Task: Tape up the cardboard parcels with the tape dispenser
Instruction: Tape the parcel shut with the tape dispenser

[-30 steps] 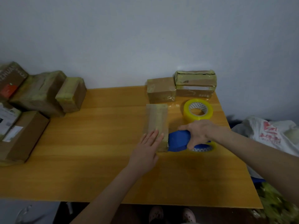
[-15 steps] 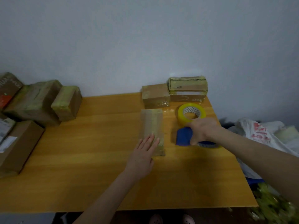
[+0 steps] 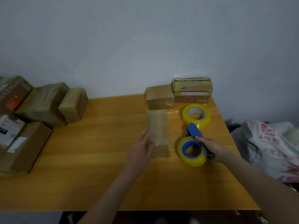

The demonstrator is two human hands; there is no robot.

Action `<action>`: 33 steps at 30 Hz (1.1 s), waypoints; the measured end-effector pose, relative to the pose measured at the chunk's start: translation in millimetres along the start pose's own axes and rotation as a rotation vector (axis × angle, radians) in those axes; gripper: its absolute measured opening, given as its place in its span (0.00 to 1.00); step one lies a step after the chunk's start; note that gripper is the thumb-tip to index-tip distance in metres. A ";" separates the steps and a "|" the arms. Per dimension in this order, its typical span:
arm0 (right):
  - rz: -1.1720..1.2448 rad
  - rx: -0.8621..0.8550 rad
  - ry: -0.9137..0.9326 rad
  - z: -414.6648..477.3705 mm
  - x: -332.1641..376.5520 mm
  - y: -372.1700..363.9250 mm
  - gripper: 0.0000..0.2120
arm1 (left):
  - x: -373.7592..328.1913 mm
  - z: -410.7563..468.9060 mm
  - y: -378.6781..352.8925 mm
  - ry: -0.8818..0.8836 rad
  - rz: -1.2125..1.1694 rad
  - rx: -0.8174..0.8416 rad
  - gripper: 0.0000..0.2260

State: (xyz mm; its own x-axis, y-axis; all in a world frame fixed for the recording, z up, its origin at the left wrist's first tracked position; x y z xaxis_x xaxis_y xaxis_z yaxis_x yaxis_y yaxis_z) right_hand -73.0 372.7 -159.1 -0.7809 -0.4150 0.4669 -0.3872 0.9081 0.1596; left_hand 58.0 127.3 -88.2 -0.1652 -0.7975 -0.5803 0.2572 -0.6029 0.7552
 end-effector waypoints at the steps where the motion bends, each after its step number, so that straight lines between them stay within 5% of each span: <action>1: -0.123 -0.083 0.050 -3.4 3.8 3.1 0.23 | 7.6 -1.4 9.5 0.095 0.003 -0.100 0.21; 5: -0.684 -0.513 0.404 -29.6 28.0 -4.8 0.30 | 34.4 -11.2 22.7 0.422 -0.071 -0.225 0.14; 9: -0.587 -0.323 0.593 -58.0 32.0 -69.5 0.25 | 30.4 -2.1 10.1 0.457 -0.114 -0.106 0.14; 19: -0.523 -0.164 0.584 -56.0 26.8 -104.1 0.14 | 30.4 1.6 0.0 0.437 -0.348 -0.035 0.06; 25: -0.501 -0.262 0.641 -58.1 23.3 -106.1 0.33 | 34.8 -1.4 -1.7 0.350 -0.252 -0.037 0.06; 33: -0.815 -0.480 0.817 -55.9 25.4 -109.6 0.26 | 45.0 -0.4 -12.4 0.209 0.047 -0.003 0.13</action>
State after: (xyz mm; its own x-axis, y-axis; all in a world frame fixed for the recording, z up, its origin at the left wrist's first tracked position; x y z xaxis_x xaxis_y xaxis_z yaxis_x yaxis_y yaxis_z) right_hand -23.0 265.8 -116.2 0.2008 -0.8654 0.4590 -0.2630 0.4037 0.8763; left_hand 47.8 99.0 -123.8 0.0481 -0.8019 -0.5955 0.2625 -0.5651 0.7821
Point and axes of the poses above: each hand's wrist, its own z-axis towards the middle knuckle, its own y-axis out of the back of the hand, x = y × z, the point moved 4 cm from there along z, towards the middle knuckle, and after that the axes turned 15 degrees about -y, right-handed, at the moved point
